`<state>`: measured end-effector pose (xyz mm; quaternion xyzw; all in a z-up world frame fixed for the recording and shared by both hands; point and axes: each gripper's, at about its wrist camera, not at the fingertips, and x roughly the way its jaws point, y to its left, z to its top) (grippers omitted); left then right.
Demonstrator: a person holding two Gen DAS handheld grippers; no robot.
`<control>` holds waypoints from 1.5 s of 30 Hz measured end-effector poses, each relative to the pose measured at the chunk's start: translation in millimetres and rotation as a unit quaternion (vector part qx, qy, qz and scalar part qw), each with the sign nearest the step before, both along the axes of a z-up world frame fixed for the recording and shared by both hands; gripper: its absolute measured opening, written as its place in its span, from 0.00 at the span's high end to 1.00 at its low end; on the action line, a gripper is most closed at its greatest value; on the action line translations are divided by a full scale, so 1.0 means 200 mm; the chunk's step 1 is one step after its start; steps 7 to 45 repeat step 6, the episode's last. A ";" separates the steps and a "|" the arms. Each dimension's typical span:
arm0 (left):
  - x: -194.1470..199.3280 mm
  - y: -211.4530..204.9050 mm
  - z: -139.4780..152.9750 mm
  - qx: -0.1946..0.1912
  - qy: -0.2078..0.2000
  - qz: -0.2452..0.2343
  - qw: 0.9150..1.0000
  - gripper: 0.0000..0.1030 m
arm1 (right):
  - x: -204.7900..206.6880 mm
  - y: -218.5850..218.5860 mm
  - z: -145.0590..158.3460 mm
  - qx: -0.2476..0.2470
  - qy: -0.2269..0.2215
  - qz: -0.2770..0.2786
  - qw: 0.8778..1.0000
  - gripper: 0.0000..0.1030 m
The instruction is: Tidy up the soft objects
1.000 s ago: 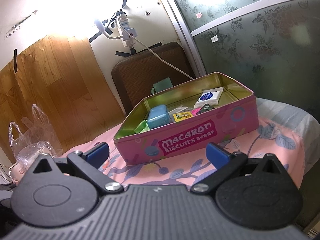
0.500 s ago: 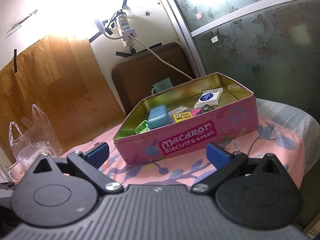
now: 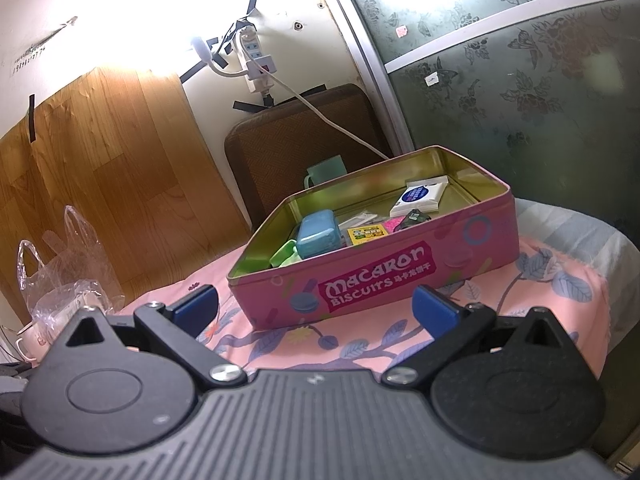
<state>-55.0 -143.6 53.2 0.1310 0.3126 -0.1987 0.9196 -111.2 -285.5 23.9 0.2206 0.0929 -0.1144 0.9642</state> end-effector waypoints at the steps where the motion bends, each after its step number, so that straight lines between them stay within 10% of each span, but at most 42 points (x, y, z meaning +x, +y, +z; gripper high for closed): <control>1: 0.00 0.00 0.00 -0.003 0.003 -0.005 1.000 0.00 | 0.00 0.00 0.00 0.000 0.000 0.000 1.000 0.00; 45: 0.00 0.00 -0.01 -0.015 0.006 -0.016 1.000 0.00 | 0.00 0.00 0.00 0.000 0.001 0.001 1.000 0.00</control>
